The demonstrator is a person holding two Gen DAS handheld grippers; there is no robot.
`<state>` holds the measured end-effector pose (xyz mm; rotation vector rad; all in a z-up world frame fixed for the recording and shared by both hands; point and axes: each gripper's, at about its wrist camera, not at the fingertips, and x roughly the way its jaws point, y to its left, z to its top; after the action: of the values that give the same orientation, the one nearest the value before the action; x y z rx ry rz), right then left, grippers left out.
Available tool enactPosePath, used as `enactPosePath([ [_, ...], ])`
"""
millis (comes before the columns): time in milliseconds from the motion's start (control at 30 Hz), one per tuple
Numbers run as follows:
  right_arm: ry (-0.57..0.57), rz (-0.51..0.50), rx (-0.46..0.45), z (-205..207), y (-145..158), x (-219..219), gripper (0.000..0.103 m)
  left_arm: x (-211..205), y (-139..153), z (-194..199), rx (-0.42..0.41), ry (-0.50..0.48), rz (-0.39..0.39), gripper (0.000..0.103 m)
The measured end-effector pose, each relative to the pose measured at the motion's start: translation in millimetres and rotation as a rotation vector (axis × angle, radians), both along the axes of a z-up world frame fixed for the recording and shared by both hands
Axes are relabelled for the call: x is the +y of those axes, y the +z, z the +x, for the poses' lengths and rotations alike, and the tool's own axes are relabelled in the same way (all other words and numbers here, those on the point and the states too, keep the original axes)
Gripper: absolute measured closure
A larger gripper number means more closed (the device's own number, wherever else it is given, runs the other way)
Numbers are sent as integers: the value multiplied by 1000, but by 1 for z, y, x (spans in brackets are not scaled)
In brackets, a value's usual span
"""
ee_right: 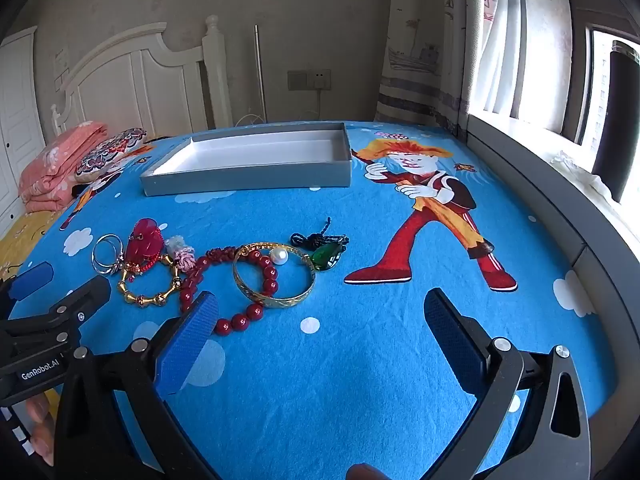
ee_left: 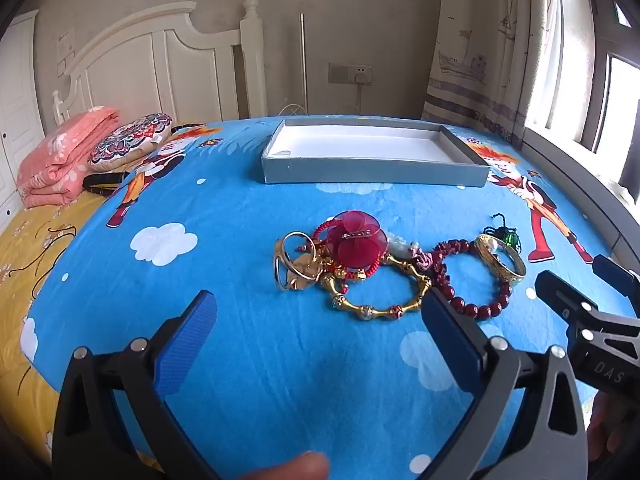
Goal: Organize jewelry
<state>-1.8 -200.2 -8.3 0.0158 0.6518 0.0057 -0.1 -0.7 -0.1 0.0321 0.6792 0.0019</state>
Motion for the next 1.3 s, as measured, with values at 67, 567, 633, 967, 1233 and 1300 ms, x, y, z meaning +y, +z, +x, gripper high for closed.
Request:
enactPosePath([
  [67, 0, 1, 1, 0, 0, 1, 6, 0, 0, 0, -2, 0, -2, 4],
  [567, 0, 14, -1, -1, 1, -2, 6, 0, 0, 0, 2, 0, -9, 4],
  [633, 0, 14, -1, 0, 1, -1, 6, 0, 0, 0, 2, 0, -9, 4],
  [967, 0, 15, 0, -1, 1, -1, 6, 0, 0, 0, 4, 0, -10, 4],
  [1233, 0, 15, -1, -1, 1, -2, 6, 0, 0, 0, 5, 0, -10, 4],
  [1300, 0, 15, -1, -1, 1, -2, 6, 0, 0, 0, 4, 0, -10, 4],
])
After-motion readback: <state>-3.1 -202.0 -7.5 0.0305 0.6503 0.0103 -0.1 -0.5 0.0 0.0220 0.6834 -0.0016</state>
